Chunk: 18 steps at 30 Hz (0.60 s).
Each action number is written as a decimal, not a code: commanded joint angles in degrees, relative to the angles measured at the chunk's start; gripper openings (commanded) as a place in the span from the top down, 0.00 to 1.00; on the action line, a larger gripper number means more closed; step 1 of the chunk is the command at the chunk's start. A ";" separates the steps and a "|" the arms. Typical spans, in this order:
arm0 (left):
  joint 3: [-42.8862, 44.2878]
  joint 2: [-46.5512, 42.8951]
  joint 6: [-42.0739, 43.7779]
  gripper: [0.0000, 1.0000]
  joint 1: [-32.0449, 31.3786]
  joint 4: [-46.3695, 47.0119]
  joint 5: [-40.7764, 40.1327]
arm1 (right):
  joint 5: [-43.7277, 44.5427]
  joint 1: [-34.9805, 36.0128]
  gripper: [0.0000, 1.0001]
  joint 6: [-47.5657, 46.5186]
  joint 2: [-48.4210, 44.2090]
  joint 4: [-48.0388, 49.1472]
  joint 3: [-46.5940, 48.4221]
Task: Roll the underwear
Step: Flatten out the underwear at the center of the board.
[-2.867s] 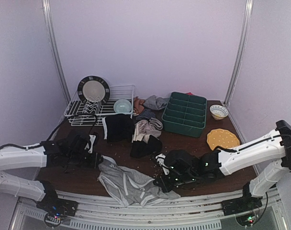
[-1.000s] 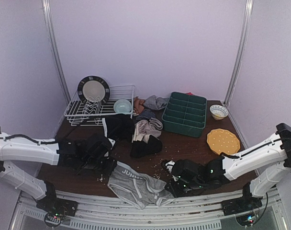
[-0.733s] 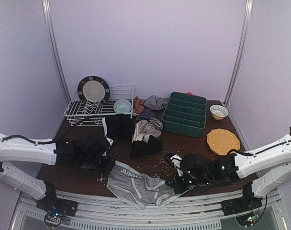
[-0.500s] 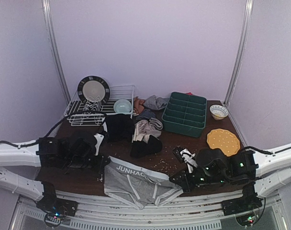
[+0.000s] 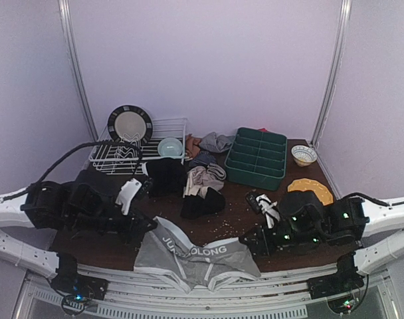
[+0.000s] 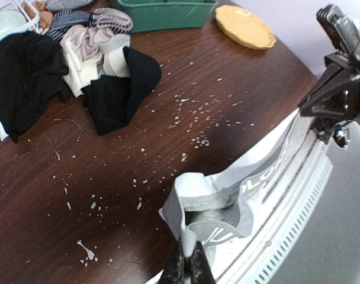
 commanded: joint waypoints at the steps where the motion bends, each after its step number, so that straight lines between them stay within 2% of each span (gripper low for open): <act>1: 0.73 15.05 2.60 1.00 9.02 8.72 4.21 | 0.93 -12.46 1.00 3.58 4.26 1.30 -6.78; 4: 1.46 26.46 2.73 1.00 14.17 16.19 5.89 | 4.11 -18.57 1.00 3.33 8.48 4.27 -9.11; 9: 6.52 40.23 3.19 1.00 18.54 21.61 4.78 | 7.50 -23.85 1.00 2.55 16.85 8.50 -9.24; 13: 11.26 46.39 4.16 1.00 20.11 22.04 3.10 | 10.90 -25.90 1.00 2.10 20.91 9.46 -7.60; 18: 13.86 49.72 4.10 1.00 23.77 22.22 1.06 | 12.06 -29.25 1.00 0.69 25.43 10.00 -3.64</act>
